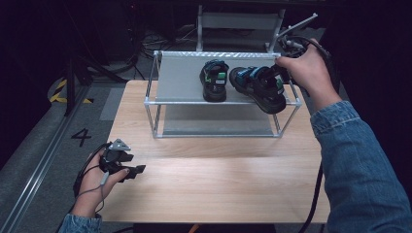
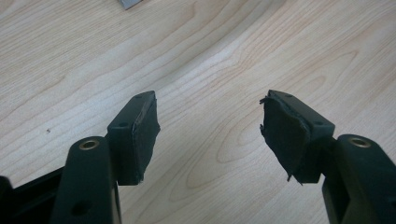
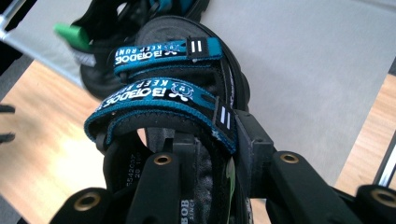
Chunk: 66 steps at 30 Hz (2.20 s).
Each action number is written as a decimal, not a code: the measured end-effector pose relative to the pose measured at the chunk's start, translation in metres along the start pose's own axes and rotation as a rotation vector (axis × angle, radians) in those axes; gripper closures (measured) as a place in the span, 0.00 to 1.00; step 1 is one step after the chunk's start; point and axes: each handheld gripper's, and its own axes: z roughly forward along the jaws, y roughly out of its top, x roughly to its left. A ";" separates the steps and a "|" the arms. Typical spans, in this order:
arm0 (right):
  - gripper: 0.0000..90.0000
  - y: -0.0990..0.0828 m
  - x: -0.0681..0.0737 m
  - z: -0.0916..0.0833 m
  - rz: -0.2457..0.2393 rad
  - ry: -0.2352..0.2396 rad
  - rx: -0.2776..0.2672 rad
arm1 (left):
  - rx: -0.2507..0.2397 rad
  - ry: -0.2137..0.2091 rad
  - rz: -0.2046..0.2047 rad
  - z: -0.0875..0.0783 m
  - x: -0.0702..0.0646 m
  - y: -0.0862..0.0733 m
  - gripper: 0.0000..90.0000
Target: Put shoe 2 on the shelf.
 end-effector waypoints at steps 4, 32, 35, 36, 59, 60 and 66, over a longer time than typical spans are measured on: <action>0.80 0.010 -0.007 0.010 0.048 -0.006 -0.016 | 0.004 -0.004 -0.018 0.001 0.000 -0.002 0.40; 0.63 0.021 -0.027 0.042 0.160 -0.027 -0.054 | 0.028 -0.017 -0.003 0.010 -0.001 -0.001 0.40; 0.57 0.019 -0.018 0.024 0.102 -0.055 -0.111 | 0.028 -0.030 0.002 0.014 -0.003 0.004 0.40; 0.57 0.019 -0.018 0.024 0.102 -0.055 -0.111 | 0.028 -0.030 0.002 0.014 -0.003 0.004 0.40; 0.62 -0.083 -0.031 -0.011 0.020 -0.119 -0.207 | 0.023 -0.071 0.075 0.033 -0.012 0.033 0.39; 0.64 -0.086 -0.033 -0.007 0.023 -0.121 -0.198 | 0.022 -0.071 0.074 0.033 -0.012 0.033 0.39; 0.76 -0.096 -0.039 0.017 0.021 -0.133 -0.152 | 0.021 -0.068 0.069 0.031 -0.011 0.032 0.39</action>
